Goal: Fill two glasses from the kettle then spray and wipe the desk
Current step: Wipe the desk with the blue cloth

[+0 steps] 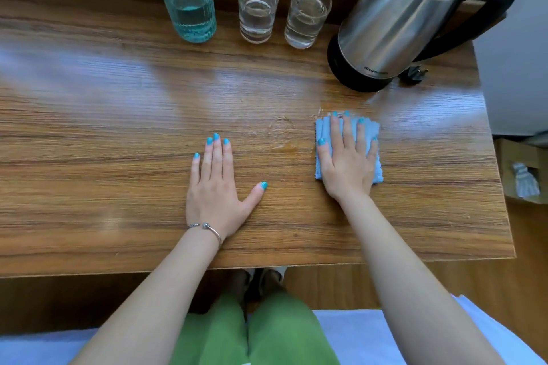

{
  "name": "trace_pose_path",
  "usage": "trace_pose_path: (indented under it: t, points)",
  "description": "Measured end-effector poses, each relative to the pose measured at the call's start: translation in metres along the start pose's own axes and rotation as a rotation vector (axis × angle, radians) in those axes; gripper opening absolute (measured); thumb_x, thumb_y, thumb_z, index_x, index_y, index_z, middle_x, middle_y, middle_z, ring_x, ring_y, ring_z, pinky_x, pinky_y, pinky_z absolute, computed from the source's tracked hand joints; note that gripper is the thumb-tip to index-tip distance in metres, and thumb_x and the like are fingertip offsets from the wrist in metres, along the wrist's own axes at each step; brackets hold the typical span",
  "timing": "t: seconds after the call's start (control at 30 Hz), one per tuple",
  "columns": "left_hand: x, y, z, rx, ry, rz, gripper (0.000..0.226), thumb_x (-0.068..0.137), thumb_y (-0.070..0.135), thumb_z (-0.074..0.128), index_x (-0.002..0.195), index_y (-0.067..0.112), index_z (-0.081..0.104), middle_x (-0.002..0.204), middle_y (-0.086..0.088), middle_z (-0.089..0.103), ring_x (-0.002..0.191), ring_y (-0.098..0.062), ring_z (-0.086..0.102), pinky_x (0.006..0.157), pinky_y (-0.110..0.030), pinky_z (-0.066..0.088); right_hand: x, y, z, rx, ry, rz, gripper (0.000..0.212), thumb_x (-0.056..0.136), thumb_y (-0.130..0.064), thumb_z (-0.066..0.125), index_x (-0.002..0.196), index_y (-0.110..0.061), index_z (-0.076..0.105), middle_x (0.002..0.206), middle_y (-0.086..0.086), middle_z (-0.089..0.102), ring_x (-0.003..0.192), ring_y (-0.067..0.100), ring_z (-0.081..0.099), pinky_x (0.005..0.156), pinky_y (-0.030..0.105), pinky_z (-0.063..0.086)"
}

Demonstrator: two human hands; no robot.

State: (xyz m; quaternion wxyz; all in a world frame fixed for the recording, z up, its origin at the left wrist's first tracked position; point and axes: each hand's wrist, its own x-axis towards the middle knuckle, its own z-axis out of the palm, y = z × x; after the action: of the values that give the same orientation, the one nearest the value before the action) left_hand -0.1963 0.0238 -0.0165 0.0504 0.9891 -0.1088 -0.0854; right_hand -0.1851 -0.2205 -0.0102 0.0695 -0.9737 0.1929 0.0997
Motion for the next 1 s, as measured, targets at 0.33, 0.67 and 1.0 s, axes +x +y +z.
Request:
trace_pose_path:
  t: [0.33,0.67,1.0]
  points:
    - [0.001,-0.001,0.0,-0.005,0.021,-0.004,0.097,0.088,0.075,0.019,0.156,0.005,0.009,0.163,-0.015,0.013,0.151,-0.026,0.008,0.123,-0.045,0.009,-0.02,-0.019,0.003,-0.044,-0.029,-0.06,0.061,0.097,-0.053,0.009,0.155,-0.038,0.004,0.165,-0.008,0.007,0.153,0.022,0.002,0.121,0.05,0.004]
    - [0.001,-0.002,0.002,0.006,0.036,-0.001,0.098,0.087,0.076,0.012,0.156,0.006,0.005,0.164,-0.013,0.008,0.152,-0.025,0.004,0.123,-0.044,0.007,0.043,-0.042,-0.006,0.006,0.008,-0.095,0.061,0.101,-0.049,0.014,0.157,-0.029,0.002,0.165,-0.005,0.001,0.153,0.022,-0.002,0.121,0.05,-0.001]
    - [0.001,0.001,0.0,-0.02,0.048,-0.009,0.097,0.087,0.074,0.02,0.155,0.005,0.014,0.163,-0.014,0.015,0.151,-0.026,0.011,0.122,-0.045,0.009,-0.057,-0.022,0.008,-0.048,-0.058,-0.235,0.061,0.096,-0.045,0.01,0.156,-0.033,0.012,0.165,-0.01,0.005,0.153,0.019,0.002,0.12,0.051,0.0]
